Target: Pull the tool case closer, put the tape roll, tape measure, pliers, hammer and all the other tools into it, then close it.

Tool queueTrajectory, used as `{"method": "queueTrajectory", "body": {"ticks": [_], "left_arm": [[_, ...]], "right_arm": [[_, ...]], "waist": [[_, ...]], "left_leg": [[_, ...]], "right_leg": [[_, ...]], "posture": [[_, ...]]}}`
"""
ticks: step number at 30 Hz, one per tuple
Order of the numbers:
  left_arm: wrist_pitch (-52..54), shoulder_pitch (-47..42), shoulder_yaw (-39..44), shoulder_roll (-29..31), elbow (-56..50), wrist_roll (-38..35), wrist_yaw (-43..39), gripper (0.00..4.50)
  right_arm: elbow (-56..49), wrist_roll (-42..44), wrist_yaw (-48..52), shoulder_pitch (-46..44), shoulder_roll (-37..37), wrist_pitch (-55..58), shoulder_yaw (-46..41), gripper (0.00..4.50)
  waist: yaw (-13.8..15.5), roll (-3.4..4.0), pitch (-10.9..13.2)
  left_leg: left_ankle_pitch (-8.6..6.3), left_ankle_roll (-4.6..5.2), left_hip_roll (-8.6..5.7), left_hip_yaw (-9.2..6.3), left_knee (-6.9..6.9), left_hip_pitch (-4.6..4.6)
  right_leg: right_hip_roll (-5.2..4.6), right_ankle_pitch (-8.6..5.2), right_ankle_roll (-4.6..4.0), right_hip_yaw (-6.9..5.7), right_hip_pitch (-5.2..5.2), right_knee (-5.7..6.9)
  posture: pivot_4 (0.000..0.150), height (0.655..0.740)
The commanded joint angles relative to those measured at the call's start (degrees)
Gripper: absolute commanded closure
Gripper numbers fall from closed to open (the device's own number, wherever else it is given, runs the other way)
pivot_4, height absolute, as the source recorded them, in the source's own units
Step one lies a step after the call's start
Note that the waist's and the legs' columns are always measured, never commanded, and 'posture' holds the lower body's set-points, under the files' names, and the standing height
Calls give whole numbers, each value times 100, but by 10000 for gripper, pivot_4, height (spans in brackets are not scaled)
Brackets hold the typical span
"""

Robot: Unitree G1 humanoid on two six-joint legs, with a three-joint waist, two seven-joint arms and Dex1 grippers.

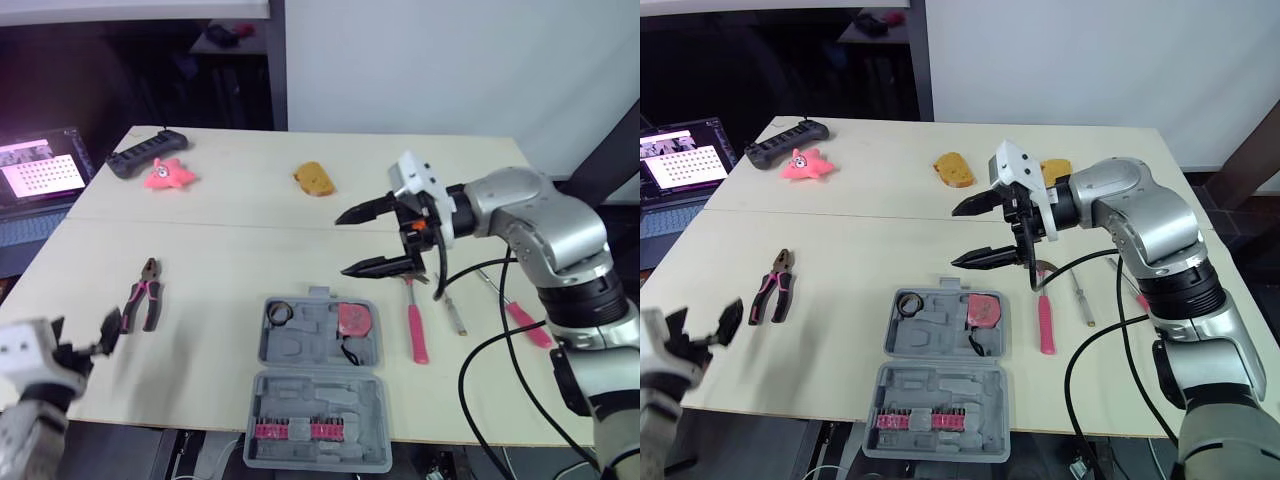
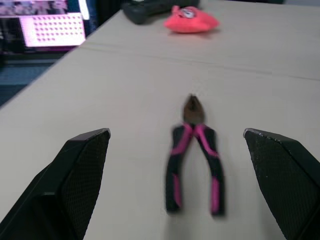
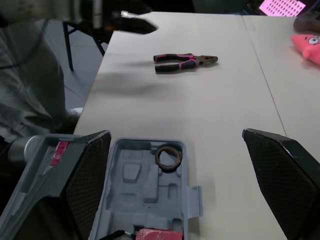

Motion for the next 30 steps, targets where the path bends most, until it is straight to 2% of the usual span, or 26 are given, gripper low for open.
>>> {"method": "queueTrajectory", "body": {"ticks": [1,5,11,18,24,26,29,30], "left_arm": [[573,-786,-140,482,760,91,85,0],[887,-1729,-432,936,1850,216,-174,0],[996,-2532,-1073,1054,3144,581,-480,0],[919,-2669,-1305,821,3510,702,-598,0],[1175,-2290,-1200,646,3044,645,-451,0],[1056,-2268,-1176,606,3069,640,-495,5316],[818,-2360,-1127,586,3152,623,-600,18959],[734,-2393,-1116,605,3160,634,-636,20785]], "right_arm": [[-339,68,-216,-22,-90,111,-294,479],[-571,57,-309,116,-324,231,-394,479],[-829,49,-535,416,-510,252,-532,479],[-922,43,-607,540,-661,271,-620,479],[-935,17,-702,546,-710,222,-614,479],[-928,7,-745,509,-683,225,-583,0],[-861,-86,-776,447,-652,147,-486,0],[-838,-123,-775,427,-649,114,-450,0]], "waist": [[-25,0,0],[-49,0,0],[-54,1,0],[-57,1,0],[-60,1,0],[-46,1,-1],[-8,3,-1],[0,3,-1]], "left_leg": [[0,0,0,-1,-1,-2],[0,-1,0,-4,-11,-7],[2,-3,-1,-13,-13,-40],[16,-27,-1,-20,-11,-41],[18,-31,-1,-21,-10,-41],[19,-32,-1,-21,-10,-40],[20,-33,-1,-21,-9,-40],[20,-34,-1,-20,-8,-39]], "right_leg": [[0,4,6,-1,-1,0],[-1,11,17,-7,-13,2],[-4,11,16,-19,-46,7],[-7,16,12,-28,-45,12],[-9,17,12,-28,-44,12],[-9,17,12,-28,-44,14],[-9,17,12,-28,-44,15],[-9,18,12,-28,-43,15]], "posture": [[1500,7377],[1500,7377],[1500,7377],[1500,7377],[1500,7377],[1500,7377],[1500,7377],[1500,7377]]}}
